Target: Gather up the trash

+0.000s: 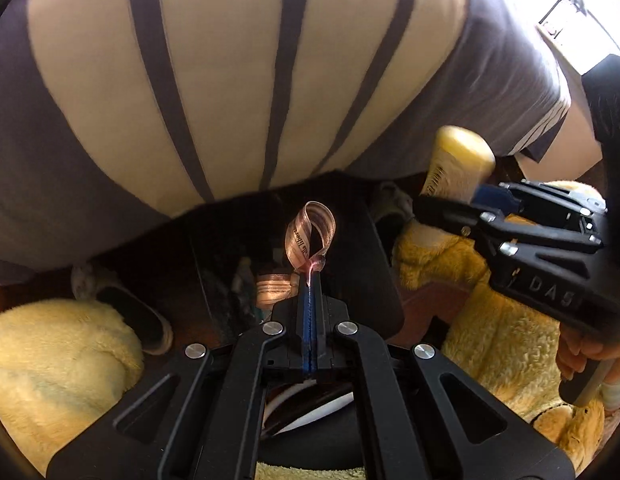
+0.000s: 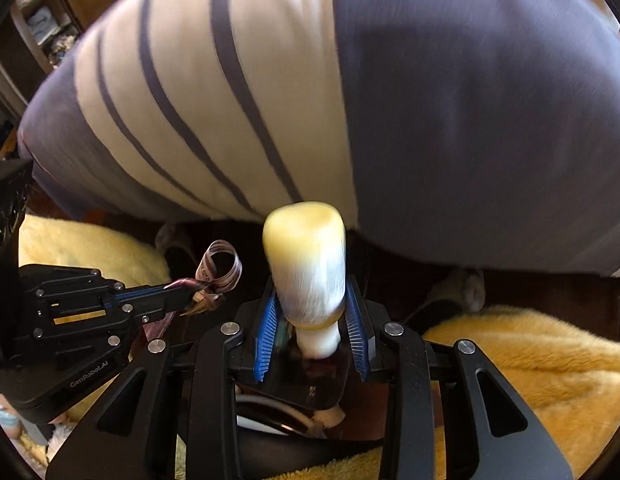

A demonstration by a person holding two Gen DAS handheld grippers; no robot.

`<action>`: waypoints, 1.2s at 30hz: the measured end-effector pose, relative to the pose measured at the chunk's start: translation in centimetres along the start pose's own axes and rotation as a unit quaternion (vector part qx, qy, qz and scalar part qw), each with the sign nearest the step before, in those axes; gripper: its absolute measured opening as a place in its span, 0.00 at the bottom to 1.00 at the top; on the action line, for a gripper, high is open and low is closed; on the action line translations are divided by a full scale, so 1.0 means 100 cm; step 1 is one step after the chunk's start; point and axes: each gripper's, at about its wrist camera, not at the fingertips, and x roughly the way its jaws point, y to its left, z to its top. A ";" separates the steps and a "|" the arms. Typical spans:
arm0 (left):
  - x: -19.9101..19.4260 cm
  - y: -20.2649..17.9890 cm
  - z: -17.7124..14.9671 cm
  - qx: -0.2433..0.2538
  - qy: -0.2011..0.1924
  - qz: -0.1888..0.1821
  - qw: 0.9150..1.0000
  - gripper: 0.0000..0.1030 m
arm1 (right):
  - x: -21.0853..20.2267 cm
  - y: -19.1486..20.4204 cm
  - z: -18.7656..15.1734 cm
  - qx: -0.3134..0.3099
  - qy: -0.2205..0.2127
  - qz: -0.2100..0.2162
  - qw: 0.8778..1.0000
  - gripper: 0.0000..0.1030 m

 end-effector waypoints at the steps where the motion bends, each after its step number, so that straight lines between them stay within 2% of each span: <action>1: 0.004 0.002 0.000 -0.002 0.005 -0.001 1.000 0.00 | 0.005 0.000 -0.001 0.001 0.008 0.001 1.000 0.31; 6: 0.026 0.005 -0.004 -0.007 0.035 -0.003 0.999 0.00 | 0.032 0.007 -0.010 -0.010 0.045 0.009 0.999 0.31; 17: 0.048 0.010 -0.007 -0.012 0.076 -0.002 0.997 0.01 | 0.051 0.003 0.002 0.005 0.071 0.009 0.997 0.32; 18: 0.050 0.010 -0.007 -0.014 0.079 0.001 0.997 0.04 | 0.053 0.002 0.004 0.009 0.072 0.010 0.997 0.33; 22: 0.049 0.015 -0.006 -0.025 0.078 0.011 0.997 0.30 | 0.052 -0.003 0.008 0.021 0.067 0.005 0.997 0.55; 25: 0.044 0.017 -0.005 -0.029 0.069 0.019 0.997 0.43 | 0.049 -0.009 0.011 0.028 0.059 0.001 0.998 0.61; 27: 0.039 0.016 -0.003 -0.029 0.059 0.028 0.997 0.55 | 0.044 -0.010 0.013 0.031 0.052 -0.004 0.998 0.67; 29: 0.030 0.015 -0.001 -0.027 0.044 0.046 0.998 0.72 | 0.038 -0.012 0.015 0.035 0.042 -0.008 0.998 0.75; 32: 0.011 0.010 0.004 -0.021 0.016 0.069 0.997 0.85 | 0.023 -0.016 0.019 0.042 0.020 -0.019 0.999 0.84; 36: -0.014 0.008 0.010 -0.018 -0.018 0.087 0.996 0.91 | 0.001 -0.021 0.024 0.050 -0.008 -0.028 0.998 0.93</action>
